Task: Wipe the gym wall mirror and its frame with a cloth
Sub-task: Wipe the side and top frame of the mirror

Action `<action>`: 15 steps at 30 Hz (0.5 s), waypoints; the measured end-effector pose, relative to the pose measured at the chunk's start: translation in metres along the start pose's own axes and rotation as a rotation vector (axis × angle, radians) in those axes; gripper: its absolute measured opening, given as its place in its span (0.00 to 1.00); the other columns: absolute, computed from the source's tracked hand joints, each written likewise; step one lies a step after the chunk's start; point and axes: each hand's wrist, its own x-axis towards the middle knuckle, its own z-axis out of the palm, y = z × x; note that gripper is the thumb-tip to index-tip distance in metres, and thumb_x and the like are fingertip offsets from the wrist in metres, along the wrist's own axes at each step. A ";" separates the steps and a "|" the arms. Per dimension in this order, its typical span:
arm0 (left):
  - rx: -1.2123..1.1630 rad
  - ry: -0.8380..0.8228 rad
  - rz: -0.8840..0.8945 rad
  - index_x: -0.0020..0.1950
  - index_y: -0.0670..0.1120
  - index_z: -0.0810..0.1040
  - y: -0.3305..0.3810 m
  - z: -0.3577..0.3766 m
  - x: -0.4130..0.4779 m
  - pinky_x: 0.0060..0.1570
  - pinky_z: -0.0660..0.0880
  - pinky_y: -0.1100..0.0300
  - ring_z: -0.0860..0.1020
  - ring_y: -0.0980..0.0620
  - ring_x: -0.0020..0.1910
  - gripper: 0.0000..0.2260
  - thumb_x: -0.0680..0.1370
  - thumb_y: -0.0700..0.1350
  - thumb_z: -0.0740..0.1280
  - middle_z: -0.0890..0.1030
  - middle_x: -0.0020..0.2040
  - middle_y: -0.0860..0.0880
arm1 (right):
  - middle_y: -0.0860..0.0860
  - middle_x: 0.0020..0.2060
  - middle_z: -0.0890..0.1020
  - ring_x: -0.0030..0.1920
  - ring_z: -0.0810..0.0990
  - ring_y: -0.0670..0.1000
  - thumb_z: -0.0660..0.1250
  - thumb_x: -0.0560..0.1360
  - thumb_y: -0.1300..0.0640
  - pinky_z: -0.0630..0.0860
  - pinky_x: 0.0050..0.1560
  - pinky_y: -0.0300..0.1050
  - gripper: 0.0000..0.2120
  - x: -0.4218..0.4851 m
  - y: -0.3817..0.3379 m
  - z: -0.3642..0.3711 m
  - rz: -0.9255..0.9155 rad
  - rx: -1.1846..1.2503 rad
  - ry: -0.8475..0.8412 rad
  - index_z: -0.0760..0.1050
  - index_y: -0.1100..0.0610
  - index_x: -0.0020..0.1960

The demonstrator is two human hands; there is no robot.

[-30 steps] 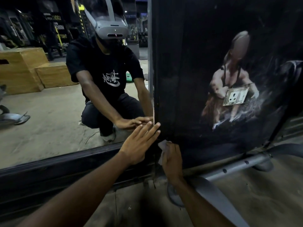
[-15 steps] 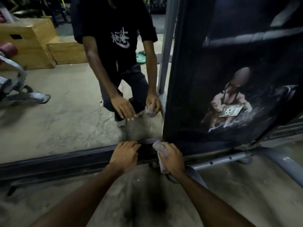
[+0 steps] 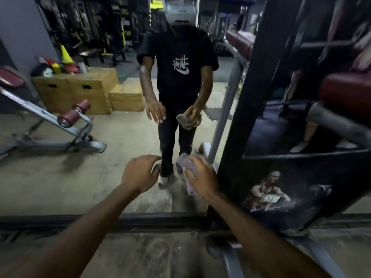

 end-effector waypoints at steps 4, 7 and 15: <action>0.007 0.177 0.043 0.66 0.47 0.80 0.005 -0.093 0.043 0.57 0.75 0.47 0.80 0.42 0.60 0.14 0.81 0.47 0.65 0.83 0.62 0.46 | 0.51 0.58 0.79 0.55 0.80 0.55 0.69 0.79 0.48 0.79 0.53 0.51 0.18 0.064 -0.072 -0.062 -0.150 -0.018 0.143 0.75 0.50 0.68; 0.024 0.300 0.084 0.67 0.47 0.80 0.012 -0.159 0.075 0.59 0.72 0.47 0.79 0.43 0.62 0.15 0.82 0.47 0.65 0.83 0.63 0.47 | 0.51 0.58 0.79 0.55 0.80 0.54 0.68 0.80 0.48 0.79 0.54 0.52 0.18 0.108 -0.119 -0.114 -0.227 -0.048 0.275 0.75 0.50 0.69; 0.106 0.632 0.321 0.62 0.53 0.81 0.059 -0.323 0.163 0.62 0.73 0.48 0.80 0.47 0.61 0.15 0.79 0.53 0.61 0.83 0.62 0.52 | 0.53 0.58 0.78 0.53 0.78 0.53 0.68 0.81 0.51 0.75 0.52 0.45 0.19 0.195 -0.220 -0.251 -0.342 -0.079 0.600 0.75 0.50 0.71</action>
